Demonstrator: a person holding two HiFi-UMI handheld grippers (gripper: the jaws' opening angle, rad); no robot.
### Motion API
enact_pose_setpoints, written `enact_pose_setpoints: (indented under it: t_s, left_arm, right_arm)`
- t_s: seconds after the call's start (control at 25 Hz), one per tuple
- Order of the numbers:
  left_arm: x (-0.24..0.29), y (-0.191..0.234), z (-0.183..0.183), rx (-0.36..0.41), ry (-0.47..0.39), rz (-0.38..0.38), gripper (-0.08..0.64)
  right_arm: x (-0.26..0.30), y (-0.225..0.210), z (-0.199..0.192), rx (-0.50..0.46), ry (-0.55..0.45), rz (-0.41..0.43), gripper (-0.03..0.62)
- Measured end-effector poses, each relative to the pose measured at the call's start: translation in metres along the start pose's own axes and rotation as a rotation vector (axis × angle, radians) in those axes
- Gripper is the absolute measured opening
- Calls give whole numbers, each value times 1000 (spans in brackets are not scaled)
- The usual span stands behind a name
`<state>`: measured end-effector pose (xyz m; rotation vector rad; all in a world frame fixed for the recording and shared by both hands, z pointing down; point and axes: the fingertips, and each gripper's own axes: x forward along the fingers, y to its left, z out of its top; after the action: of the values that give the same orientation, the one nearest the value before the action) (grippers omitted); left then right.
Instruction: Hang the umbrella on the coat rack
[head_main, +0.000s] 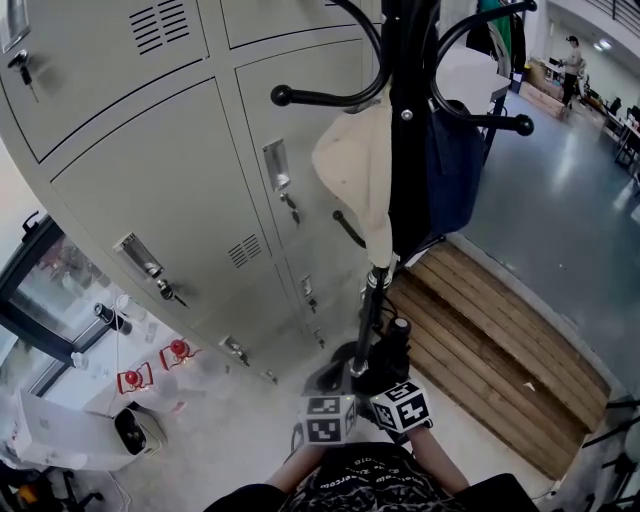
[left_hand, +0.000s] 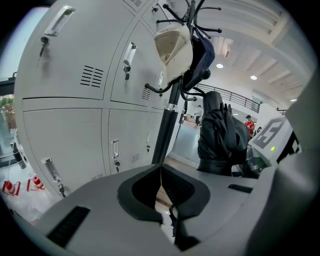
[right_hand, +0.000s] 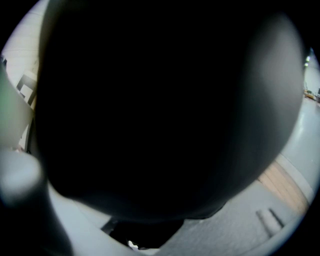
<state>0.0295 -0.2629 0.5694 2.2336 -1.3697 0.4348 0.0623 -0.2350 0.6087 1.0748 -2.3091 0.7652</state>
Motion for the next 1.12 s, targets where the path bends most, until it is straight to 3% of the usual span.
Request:
enact_pose_setpoints:
  t_s: [0.28, 1.12]
  left_arm:
    - [9, 6, -1, 9, 17, -2, 14]
    - [30, 17, -2, 29, 60, -34, 14]
  right_arm:
    - [10, -12, -6, 61, 16, 0, 307]
    - [49, -23, -20, -11, 86, -21, 314]
